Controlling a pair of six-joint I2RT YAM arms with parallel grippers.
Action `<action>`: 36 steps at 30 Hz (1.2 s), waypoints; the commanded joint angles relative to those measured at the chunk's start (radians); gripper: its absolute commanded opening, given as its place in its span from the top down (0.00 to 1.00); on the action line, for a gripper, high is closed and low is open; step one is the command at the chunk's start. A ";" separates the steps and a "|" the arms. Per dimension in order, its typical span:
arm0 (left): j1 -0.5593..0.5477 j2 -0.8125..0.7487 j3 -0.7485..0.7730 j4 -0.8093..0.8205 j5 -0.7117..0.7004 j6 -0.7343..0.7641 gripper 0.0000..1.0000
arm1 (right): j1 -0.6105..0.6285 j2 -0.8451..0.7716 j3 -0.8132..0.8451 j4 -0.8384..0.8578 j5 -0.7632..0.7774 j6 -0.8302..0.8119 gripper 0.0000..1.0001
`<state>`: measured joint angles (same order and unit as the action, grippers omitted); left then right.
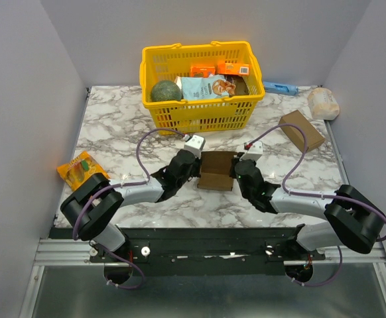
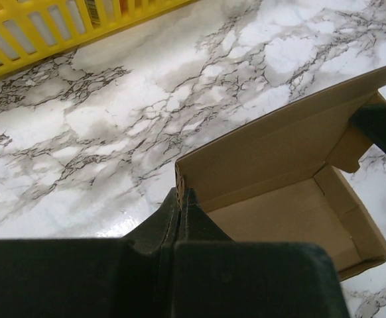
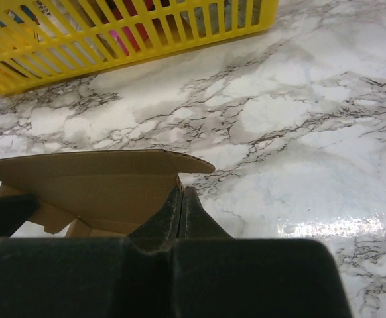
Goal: Fold the paper box
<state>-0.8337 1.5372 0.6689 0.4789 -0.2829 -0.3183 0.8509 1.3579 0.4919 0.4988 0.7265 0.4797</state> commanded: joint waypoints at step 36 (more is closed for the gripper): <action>-0.099 0.021 0.075 0.039 -0.104 0.025 1.00 | 0.111 0.105 0.079 0.160 0.157 0.110 1.00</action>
<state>-0.9478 1.5433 0.6987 0.4469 -0.4873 -0.3523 0.9459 1.4197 0.5308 0.4019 0.9546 0.6861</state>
